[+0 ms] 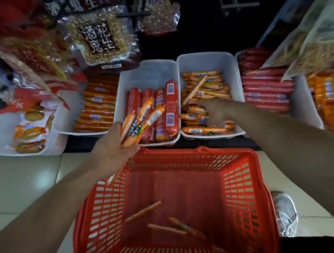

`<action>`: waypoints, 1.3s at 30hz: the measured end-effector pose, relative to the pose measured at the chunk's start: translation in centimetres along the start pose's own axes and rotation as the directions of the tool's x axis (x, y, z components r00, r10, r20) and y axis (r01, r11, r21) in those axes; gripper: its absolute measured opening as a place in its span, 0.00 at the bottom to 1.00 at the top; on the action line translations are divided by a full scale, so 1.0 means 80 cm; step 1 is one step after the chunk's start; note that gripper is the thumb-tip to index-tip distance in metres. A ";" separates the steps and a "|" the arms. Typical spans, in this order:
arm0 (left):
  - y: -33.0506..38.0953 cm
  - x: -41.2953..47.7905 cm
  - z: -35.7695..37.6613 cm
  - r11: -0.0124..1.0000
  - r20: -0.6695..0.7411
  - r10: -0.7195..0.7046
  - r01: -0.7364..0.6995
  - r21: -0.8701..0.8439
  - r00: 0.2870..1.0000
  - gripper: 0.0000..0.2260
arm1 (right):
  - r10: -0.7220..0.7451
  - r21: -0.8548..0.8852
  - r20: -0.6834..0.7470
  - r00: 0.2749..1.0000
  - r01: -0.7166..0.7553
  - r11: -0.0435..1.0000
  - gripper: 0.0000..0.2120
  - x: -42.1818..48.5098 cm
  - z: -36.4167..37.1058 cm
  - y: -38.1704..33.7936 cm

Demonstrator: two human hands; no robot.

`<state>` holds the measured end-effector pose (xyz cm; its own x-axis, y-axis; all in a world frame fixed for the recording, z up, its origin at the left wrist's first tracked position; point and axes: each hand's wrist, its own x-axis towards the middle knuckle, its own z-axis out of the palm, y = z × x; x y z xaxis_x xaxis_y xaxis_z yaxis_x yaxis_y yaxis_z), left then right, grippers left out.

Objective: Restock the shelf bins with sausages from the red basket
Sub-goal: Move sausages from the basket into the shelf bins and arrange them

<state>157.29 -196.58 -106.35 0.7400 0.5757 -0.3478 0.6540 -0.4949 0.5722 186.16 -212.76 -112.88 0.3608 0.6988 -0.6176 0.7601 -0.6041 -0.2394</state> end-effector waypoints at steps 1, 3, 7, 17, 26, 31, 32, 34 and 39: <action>0.014 0.012 -0.001 1.000 0.015 0.028 -0.028 -0.002 0.999 0.15 | -0.033 -0.030 -0.034 0.999 0.032 0.999 0.42 0.000 -0.005 0.008; 0.045 0.044 0.000 0.996 0.058 0.084 -0.084 0.013 0.995 0.16 | -0.072 -0.077 -0.111 0.991 0.064 0.995 0.37 -0.009 -0.024 0.024; 0.124 0.116 0.027 0.963 0.155 0.193 -0.217 0.161 0.969 0.17 | -0.037 -0.028 -0.153 0.988 0.033 0.999 0.20 -0.051 -0.053 0.066; 0.198 0.190 0.164 0.814 0.422 0.277 -0.444 0.374 0.863 0.32 | 0.091 0.108 -0.523 0.847 -0.040 0.993 0.30 -0.086 0.009 0.125; 0.164 0.182 0.133 0.903 0.181 0.362 -0.392 0.176 0.915 0.25 | -0.096 -0.239 -0.277 0.956 0.028 0.971 0.31 -0.034 0.037 0.089; 0.183 0.235 0.130 0.916 0.044 0.321 -0.322 0.239 0.946 0.21 | -0.166 -0.173 -0.302 0.939 0.117 0.978 0.25 -0.030 0.046 0.074; 0.190 0.246 0.137 0.923 0.069 0.285 -0.293 0.250 0.956 0.22 | -0.184 -0.179 -0.306 0.934 0.133 0.975 0.25 -0.031 0.048 0.073; 0.195 0.266 0.153 0.927 0.104 0.228 -0.248 0.281 0.968 0.23 | -0.206 -0.178 -0.315 0.926 0.155 0.972 0.26 -0.032 0.048 0.073; 0.202 0.294 0.168 0.929 0.057 0.172 -0.181 0.322 0.983 0.22 | -0.207 -0.185 -0.389 0.898 0.143 0.972 0.28 -0.014 0.036 0.068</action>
<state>187.35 -199.80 -115.24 0.8492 0.4436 -0.2863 0.5241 -0.7740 0.3554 188.30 -217.94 -115.61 0.3772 0.9012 -0.2134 0.8909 -0.4161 -0.1823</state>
